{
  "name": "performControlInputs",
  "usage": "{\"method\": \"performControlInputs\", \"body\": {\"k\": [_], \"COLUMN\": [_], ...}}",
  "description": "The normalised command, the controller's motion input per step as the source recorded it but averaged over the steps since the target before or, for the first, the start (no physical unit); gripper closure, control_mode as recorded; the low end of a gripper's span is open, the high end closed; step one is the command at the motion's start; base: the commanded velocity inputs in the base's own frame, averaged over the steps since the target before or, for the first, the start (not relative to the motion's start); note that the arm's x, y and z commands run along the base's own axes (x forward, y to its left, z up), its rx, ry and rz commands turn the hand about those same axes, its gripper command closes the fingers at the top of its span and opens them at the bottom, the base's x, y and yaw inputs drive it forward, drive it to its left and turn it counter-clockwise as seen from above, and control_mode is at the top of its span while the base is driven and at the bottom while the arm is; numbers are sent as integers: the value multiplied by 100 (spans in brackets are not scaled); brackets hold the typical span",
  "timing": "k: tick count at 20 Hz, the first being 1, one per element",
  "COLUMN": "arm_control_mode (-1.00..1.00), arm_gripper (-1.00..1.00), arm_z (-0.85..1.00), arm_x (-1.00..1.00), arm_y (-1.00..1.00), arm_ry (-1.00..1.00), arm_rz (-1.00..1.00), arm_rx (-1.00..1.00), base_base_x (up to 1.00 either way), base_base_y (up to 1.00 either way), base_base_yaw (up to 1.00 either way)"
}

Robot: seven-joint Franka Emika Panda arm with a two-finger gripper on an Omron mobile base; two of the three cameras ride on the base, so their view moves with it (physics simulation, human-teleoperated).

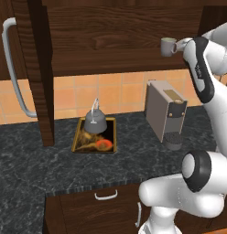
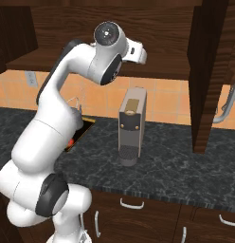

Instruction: Pick the kettle from the counter and place it on the tray. Then pick the mug from the cabinet and place it on the tray. Then close the cabinet doors.

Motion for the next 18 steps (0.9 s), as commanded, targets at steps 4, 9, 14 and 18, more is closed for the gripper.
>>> {"method": "performControlInputs", "body": {"k": [4, 9, 14, 18], "arm_control_mode": [-100, -100, -100, -100], "arm_gripper": [-100, -100, -100, -100], "arm_z": [-4, -6, -11, -12], "arm_x": [51, 44, 35, 28], "arm_y": [-3, -2, -13, -20], "arm_ry": [0, -1, -1, 0], "arm_rz": [0, 2, 7, 8], "arm_rx": [0, 0, 0, 0], "base_base_x": [0, 0, 0, 0], "base_base_y": [0, 0, 0, 0], "base_base_yaw": [0, 0, 0, 0]}}
